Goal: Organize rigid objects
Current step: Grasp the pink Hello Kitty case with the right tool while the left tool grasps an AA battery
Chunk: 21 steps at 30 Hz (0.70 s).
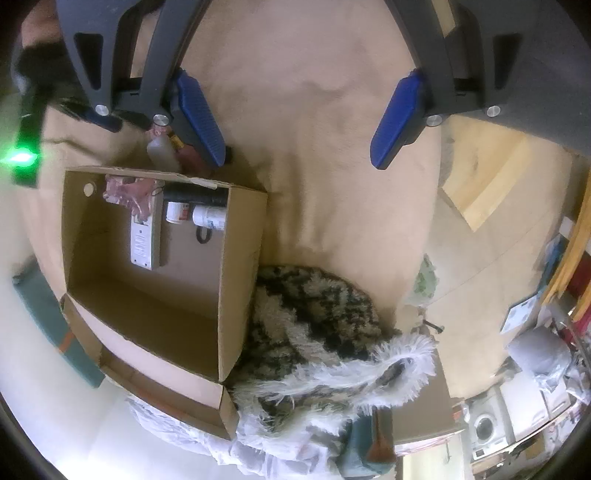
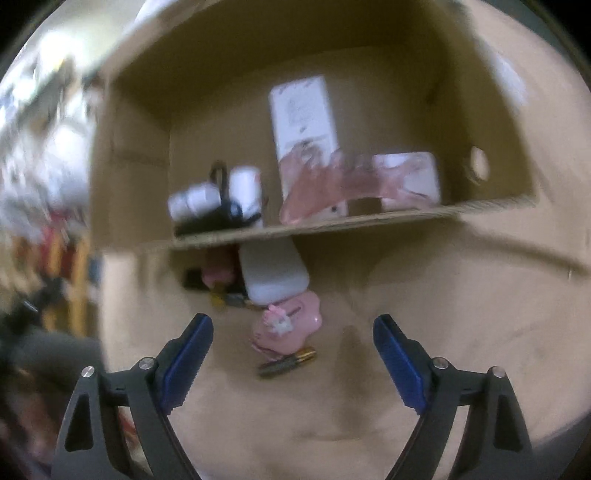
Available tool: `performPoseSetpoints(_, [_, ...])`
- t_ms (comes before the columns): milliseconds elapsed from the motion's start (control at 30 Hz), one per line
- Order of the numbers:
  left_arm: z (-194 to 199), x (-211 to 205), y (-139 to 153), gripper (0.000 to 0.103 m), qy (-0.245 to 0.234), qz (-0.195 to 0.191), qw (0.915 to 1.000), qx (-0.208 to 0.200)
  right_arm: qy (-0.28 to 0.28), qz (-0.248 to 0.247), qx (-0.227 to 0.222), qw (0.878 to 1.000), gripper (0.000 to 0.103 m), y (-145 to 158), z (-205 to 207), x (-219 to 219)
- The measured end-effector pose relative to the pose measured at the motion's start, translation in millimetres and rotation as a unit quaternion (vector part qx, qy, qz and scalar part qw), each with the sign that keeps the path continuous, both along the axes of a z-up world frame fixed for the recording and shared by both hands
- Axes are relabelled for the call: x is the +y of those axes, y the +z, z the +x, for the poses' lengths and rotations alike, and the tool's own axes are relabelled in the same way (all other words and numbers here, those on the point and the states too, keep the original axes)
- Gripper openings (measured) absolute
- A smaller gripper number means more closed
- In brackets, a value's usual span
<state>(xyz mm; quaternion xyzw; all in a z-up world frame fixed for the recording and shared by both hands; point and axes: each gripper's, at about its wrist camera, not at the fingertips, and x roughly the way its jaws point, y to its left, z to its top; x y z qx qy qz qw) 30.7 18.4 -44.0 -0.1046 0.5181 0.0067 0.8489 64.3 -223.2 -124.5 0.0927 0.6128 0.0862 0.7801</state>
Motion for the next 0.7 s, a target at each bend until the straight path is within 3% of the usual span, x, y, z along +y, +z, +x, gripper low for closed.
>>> performPoseSetpoints(133, [0,1,0,0.079,-0.002,-0.008,1.0000,0.003,0.067,-0.067,0.015,0.995,0.092,-18,5,29])
performPoseSetpoints(267, [0,0,0,0.079,-0.002,-0.009,1.0000,0.001,0.107,-0.103,0.017,0.989,0.086,-32,9,45])
performPoseSetpoints(400, [0,0,0,0.079,-0.003,-0.009,0.9999,0.003,0.129,-0.112,0.001,0.985,0.057,-31,6,56])
performPoseSetpoints(567, [-1,-2,0,0.079,-0.008,-0.004,1.0000,0.003,0.133,-0.110,-0.004,0.985,0.057,-22,-4,61])
performPoseSetpoints(700, [-2,-3,0,0.079,-0.009,-0.003,0.9999,0.001,0.117,-0.084,-0.006,0.990,0.057,4,-15,50])
